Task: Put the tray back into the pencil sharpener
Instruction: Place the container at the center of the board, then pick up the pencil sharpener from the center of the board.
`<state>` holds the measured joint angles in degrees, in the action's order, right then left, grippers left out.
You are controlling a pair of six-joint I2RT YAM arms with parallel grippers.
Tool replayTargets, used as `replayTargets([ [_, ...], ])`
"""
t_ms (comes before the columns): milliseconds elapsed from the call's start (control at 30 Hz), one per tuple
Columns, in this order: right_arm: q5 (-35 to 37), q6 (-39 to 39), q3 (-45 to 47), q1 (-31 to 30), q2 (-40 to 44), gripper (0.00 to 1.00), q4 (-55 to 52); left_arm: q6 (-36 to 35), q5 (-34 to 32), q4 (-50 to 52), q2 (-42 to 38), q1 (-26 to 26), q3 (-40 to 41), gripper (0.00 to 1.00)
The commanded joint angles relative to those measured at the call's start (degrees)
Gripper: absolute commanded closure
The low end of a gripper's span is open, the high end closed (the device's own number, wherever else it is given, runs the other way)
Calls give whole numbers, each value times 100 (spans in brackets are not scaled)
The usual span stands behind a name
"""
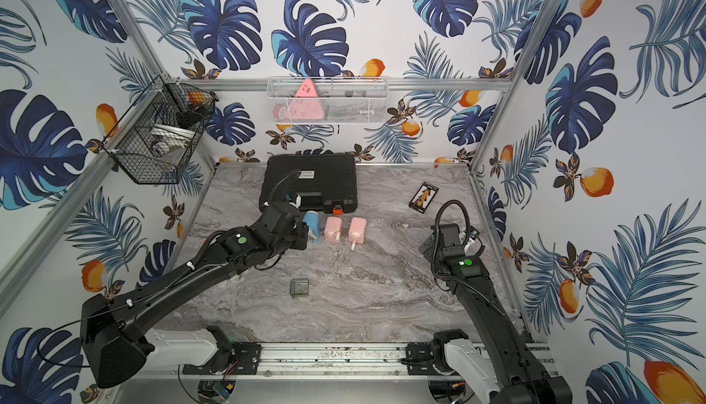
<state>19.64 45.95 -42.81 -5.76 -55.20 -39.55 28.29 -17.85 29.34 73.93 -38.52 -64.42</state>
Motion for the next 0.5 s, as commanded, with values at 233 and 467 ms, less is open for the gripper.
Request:
replayTargets([
  [233, 913, 7, 67, 966, -503, 0, 378, -393, 117, -733, -239, 359, 99, 54],
  [467, 444, -234, 428, 1760, -1163, 0, 1482, -333, 75, -948, -734, 410, 534, 51],
])
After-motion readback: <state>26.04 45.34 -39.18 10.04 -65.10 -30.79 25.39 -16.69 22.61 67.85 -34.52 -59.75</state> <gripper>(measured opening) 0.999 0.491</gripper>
